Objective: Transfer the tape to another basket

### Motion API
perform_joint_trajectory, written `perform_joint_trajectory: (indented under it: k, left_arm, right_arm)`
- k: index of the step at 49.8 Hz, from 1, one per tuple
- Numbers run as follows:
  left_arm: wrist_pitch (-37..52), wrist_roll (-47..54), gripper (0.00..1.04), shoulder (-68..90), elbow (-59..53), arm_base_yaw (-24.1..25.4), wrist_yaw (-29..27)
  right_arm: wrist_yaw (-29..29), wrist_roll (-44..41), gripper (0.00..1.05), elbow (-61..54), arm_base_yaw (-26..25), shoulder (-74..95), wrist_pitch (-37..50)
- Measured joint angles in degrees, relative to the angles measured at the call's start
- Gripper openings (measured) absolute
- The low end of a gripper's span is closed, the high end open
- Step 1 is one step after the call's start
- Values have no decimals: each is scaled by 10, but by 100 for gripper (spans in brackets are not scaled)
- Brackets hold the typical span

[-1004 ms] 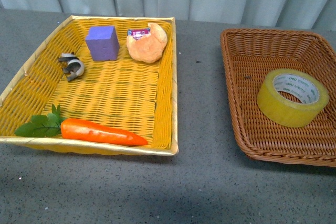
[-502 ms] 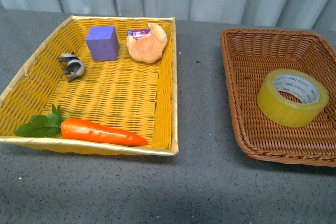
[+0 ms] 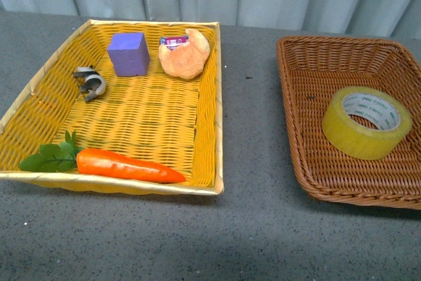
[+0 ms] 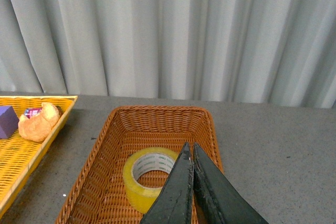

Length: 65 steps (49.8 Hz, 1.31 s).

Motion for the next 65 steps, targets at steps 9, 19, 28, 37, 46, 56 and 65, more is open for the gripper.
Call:
perform_joint_trajectory:
  k: [9,19,28,37,46,56,65]
  left_arm:
    - [-24,0,4,-24,0,0,0]
    - [-130,0,4,-123,0,0,0]
    - [-134,0,4,-129,0,0,0]
    - [-135,0,4,-130,0,0,0]
    - [-135,0,37,-130,0,0,0]
    - [-135,0,79,-130,0,0,0]
    - [-135,0,99,-130,0,0,0]
  right_arm:
    - [0,0,1,0,0,-29,-29]
    - [0,0,1,0,0,-68,-68]
    - [-1,0,1,0,0,-151,-154]
    - [0,0,1,0,0,-151,-155]
    - [0,0,18,0,0,-151,-155]
    - [0,0,60,0,0,-151,-155]
    - [0,0,88,0,0,-151,-155]
